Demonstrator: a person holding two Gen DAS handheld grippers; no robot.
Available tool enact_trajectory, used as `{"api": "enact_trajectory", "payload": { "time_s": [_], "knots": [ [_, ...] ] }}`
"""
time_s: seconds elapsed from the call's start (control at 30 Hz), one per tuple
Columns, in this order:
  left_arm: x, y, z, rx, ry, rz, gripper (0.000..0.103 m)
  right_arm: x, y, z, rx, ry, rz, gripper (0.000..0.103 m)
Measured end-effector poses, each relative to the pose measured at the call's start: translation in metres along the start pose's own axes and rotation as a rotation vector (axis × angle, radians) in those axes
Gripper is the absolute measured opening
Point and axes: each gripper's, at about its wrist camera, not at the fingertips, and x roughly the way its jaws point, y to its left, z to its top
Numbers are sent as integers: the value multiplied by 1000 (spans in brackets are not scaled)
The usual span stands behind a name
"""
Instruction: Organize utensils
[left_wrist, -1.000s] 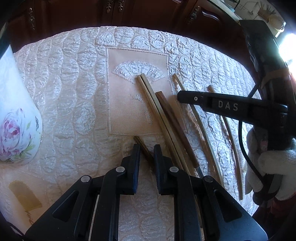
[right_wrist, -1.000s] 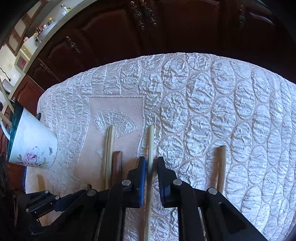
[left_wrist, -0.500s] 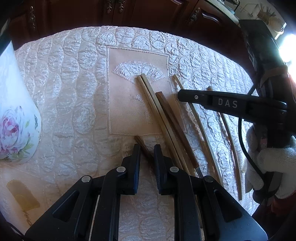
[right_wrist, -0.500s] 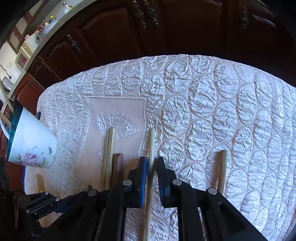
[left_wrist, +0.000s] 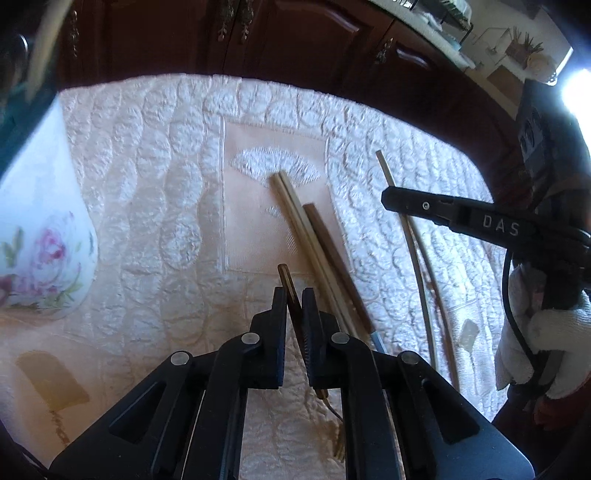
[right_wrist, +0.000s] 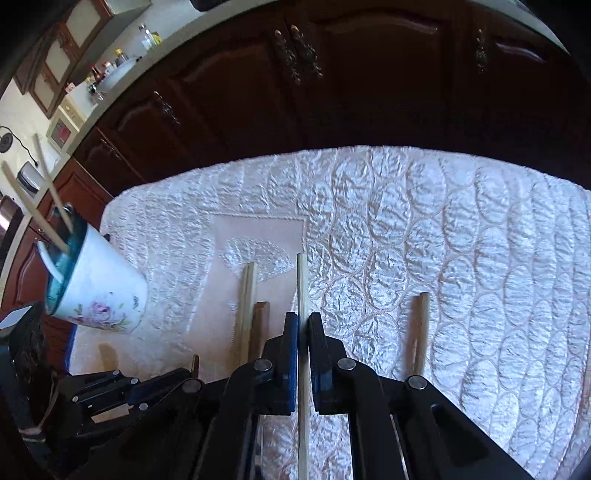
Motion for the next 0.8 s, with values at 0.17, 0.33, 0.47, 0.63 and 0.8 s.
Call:
{"api": "enact_trajectory", "payload": {
  "time_s": [0.17, 0.33, 0.47, 0.63, 0.8],
  "knots": [
    [-27, 0, -2, 25, -49, 2, 6, -29, 1, -5, -10, -41, 21, 5],
    [-47, 3, -7, 33, -77, -4, 6, -54, 9, -6, -34, -76, 15, 5],
    [-58, -5, -2, 48, -106, -24, 5, -82, 16, -9, -60, -113, 17, 5],
    [-75, -15, -6, 74, -141, -45, 4, -109, 27, -15, -94, -161, 8, 5],
    [-90, -19, -11, 98, -170, -55, 4, -131, 34, -18, -114, -196, 1, 5]
  ]
}}
